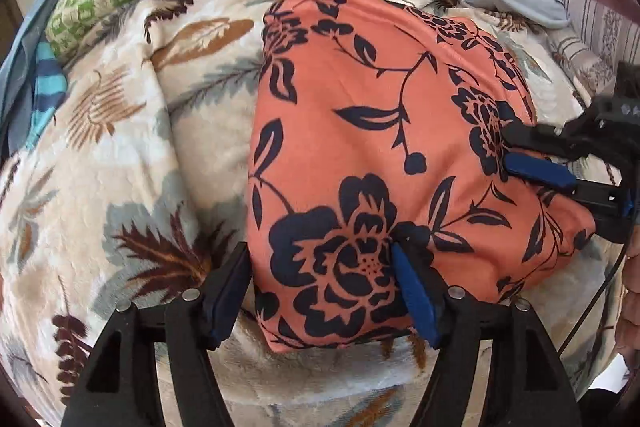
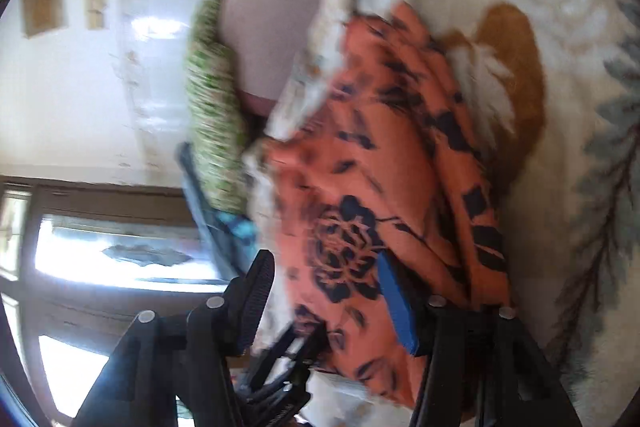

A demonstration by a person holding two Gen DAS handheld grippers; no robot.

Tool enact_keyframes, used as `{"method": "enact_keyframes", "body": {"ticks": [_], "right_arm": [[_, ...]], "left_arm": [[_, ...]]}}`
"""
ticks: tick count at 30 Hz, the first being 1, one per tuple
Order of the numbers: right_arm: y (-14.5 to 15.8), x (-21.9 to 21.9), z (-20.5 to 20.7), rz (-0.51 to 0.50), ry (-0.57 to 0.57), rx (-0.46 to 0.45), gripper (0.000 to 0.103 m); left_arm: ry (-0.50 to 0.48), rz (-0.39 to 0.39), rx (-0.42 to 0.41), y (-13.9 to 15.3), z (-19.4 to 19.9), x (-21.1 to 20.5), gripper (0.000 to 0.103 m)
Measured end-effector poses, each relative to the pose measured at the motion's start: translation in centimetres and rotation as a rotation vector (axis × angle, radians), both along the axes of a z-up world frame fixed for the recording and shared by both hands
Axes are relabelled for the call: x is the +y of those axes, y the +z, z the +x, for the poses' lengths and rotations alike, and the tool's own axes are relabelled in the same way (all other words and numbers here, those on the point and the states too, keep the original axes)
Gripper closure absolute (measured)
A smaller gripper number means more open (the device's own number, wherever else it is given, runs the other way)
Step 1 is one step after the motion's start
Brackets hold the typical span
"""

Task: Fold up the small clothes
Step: 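Fold the dress bundle in half with both tools and lay it down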

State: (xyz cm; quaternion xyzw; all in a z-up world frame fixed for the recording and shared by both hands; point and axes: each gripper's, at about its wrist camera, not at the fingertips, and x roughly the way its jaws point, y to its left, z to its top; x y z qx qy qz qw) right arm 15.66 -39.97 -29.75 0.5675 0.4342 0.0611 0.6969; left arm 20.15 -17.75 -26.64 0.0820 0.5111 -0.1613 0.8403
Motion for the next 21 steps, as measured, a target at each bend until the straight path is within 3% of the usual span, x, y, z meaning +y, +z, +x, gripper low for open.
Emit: {"method": "enact_keyframes", "body": {"ticks": [1, 4, 8, 12, 14, 19, 21], "right_arm": [[-0.6, -0.3, -0.3, 0.018, -0.027, 0.01, 0.088], [-1.1, -0.9, -1.0, 0.086, -0.069, 0.0, 0.089], [-0.3, -1.9, -1.6, 0.092, -0.145, -0.057, 0.088], [0.5, -3.5, -2.4, 0.13, -0.216, -0.117, 0.084], [0.8, -4.6, -3.4, 0.154, -0.259, -0.147, 0.084], [0.7, -5.6, -3.6, 0.165, -0.275, -0.137, 0.084], [0.6, -5.7, -3.5, 0.172, -0.268, -0.13, 0.084]], "left_arm": [[0.024, -0.041, 0.032, 0.1, 0.4, 0.6, 0.029], [0.038, -0.1, 0.094, 1.2, 1.7, 1.3, 0.03], [-0.008, -0.123, -0.013, 5.0, 3.0, 0.3, 0.03], [-0.008, -0.074, -0.064, 7.0, 6.2, -3.1, 0.03], [-0.006, -0.031, -0.068, 6.6, 8.5, -5.6, 0.03], [0.021, 0.063, 0.016, 2.8, 14.5, -10.2, 0.03], [0.034, 0.083, 0.041, 1.4, 16.3, -11.3, 0.023]]}}
